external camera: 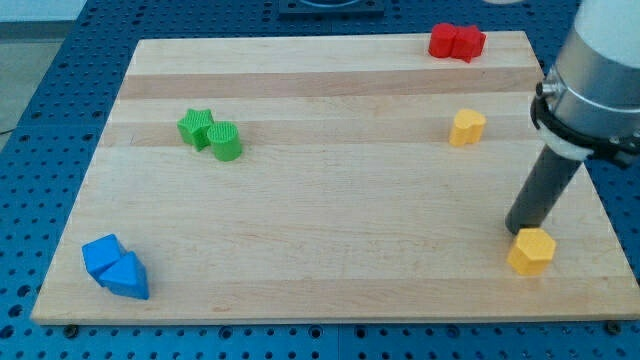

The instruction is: Slide the yellow heart closer to the yellow hexagon

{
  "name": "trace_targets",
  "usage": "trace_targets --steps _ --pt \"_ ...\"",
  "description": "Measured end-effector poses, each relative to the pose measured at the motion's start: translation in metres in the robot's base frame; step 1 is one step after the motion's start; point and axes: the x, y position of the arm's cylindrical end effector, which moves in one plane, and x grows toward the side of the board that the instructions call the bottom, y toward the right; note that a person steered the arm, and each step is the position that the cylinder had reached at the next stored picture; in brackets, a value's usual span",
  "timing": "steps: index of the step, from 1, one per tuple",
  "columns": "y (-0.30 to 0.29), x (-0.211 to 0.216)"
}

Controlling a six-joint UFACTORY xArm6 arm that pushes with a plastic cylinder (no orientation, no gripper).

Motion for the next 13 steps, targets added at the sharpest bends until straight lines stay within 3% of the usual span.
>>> trace_targets --steps 1,3,4,5,6,7,9,11,12,13 --pt "0.0 -0.015" --pt "0.023 -0.13" --pt "0.007 -0.175" --pt "-0.056 -0.167" --pt "-0.069 -0.107" --pt "-0.067 -0.089" --pt "-0.076 -0.133" --pt "-0.054 -0.039" --pt "-0.057 -0.057" --pt "-0.068 -0.114"
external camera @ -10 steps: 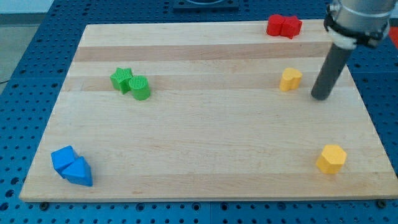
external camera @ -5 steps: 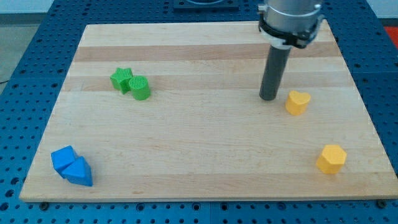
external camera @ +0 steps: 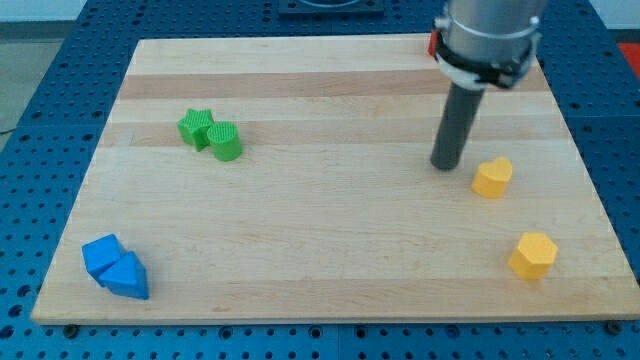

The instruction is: Slide the yellow heart closer to the yellow hexagon

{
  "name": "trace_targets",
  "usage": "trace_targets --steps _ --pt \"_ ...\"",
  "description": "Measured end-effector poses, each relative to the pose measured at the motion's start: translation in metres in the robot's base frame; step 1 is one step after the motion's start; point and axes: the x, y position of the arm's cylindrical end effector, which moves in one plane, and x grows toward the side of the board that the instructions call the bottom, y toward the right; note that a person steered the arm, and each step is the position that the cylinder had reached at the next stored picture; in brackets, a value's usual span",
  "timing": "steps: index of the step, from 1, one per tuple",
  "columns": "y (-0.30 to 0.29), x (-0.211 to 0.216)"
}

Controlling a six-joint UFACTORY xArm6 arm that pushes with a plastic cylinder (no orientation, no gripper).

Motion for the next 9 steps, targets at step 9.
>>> trace_targets --steps 9 --pt "0.072 0.048"
